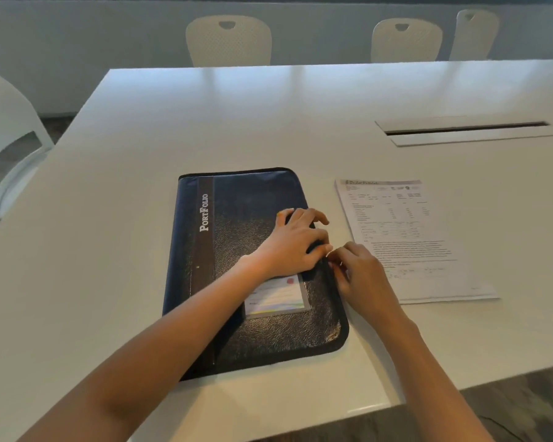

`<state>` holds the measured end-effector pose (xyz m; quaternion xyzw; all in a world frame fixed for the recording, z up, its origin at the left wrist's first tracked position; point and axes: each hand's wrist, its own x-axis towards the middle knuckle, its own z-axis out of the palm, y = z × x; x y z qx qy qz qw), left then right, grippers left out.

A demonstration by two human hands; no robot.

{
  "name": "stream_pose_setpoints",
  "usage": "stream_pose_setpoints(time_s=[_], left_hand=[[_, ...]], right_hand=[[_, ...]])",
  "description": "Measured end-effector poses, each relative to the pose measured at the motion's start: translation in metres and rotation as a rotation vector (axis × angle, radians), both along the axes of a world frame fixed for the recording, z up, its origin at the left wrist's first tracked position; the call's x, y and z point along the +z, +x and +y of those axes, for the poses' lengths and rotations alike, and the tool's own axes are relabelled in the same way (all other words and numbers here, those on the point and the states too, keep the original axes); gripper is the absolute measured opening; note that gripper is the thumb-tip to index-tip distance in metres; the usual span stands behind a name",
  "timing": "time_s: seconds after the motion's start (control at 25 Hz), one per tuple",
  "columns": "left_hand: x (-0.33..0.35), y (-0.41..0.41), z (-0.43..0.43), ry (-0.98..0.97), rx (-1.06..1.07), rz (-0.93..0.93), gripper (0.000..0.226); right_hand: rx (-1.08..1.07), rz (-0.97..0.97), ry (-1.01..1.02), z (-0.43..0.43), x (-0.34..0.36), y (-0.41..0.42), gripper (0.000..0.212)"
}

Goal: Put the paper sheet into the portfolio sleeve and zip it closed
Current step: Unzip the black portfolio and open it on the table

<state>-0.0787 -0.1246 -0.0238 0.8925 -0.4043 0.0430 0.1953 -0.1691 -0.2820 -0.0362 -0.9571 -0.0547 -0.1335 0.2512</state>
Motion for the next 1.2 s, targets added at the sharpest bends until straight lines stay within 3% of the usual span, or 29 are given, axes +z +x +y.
stream_pose_setpoints(time_s=[0.6,1.0,1.2], left_hand=[[-0.004,-0.003,-0.003,-0.018,0.04,-0.029,0.028],[-0.004,0.002,-0.008,0.048,0.122,-0.161,0.029],[0.013,-0.039,0.0,0.111,0.158,-0.133,0.029]], right_hand=[[0.025,0.014,0.025,-0.002,-0.007,-0.124,0.016],[0.091,-0.004,0.032,0.018,-0.006,-0.128,0.012],[0.034,-0.055,0.205,-0.003,-0.005,-0.12,0.013]])
